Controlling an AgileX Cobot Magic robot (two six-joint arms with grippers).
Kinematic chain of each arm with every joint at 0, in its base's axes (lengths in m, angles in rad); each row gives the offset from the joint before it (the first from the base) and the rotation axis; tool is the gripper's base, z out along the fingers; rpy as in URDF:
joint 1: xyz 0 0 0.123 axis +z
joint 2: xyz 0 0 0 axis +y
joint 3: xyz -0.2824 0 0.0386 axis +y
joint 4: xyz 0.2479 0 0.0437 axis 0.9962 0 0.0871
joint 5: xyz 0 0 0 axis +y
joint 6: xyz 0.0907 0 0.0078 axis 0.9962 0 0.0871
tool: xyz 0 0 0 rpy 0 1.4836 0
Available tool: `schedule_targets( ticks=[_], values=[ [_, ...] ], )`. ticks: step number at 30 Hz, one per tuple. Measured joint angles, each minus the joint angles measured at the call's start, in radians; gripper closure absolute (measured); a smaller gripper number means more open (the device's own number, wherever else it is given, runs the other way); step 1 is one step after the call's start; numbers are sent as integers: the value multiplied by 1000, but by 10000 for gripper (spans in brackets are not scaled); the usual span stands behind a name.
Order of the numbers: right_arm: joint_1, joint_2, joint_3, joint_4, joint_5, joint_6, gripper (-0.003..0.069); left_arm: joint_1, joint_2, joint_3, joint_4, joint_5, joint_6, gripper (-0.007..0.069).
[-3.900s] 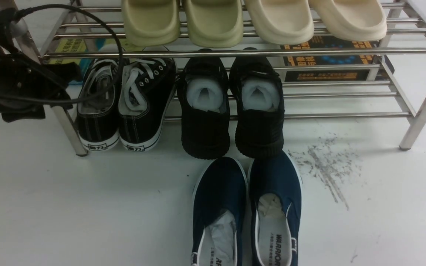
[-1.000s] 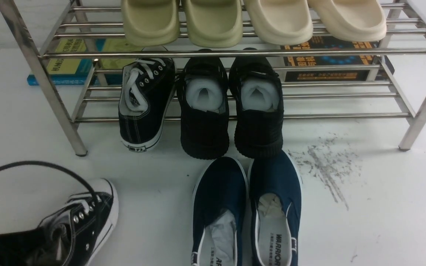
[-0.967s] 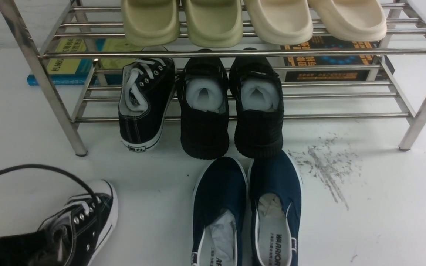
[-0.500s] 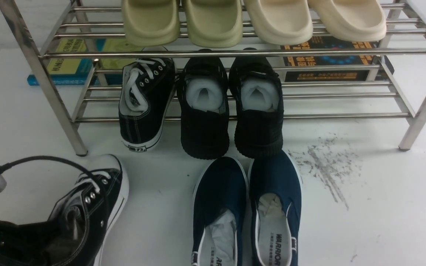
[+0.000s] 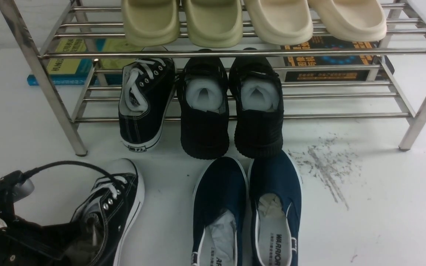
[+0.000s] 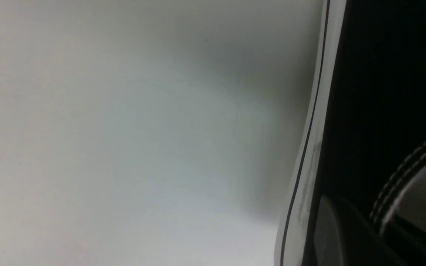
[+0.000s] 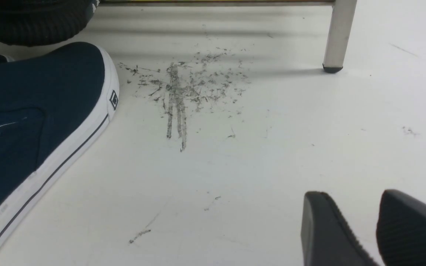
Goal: Take the shoes off the shelf with your hand on the white table.
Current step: 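Set the held shoe down on the floor in front of the rack with the left gripper, then grasp the leftmost shoe on the bottom shelf of the shoe rack with the left gripper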
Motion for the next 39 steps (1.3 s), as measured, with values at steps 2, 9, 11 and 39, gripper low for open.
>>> schedule_targets(
  ticks=[2, 9, 11, 39],
  values=[
    [0, 0, 0, 0, 0, 0, 421, 0, 1, 0, -1, -10, 2, 613],
    [0, 0, 0, 0, 0, 0, 421, 0, 1, 0, -1, -34, 3, 601],
    [0, 0, 0, 0, 0, 0, 421, 0, 1, 0, -1, -41, 3, 578],
    [0, 0, 0, 0, 0, 0, 421, 0, -43, -436, 88, 217, 3, 228]
  ],
)
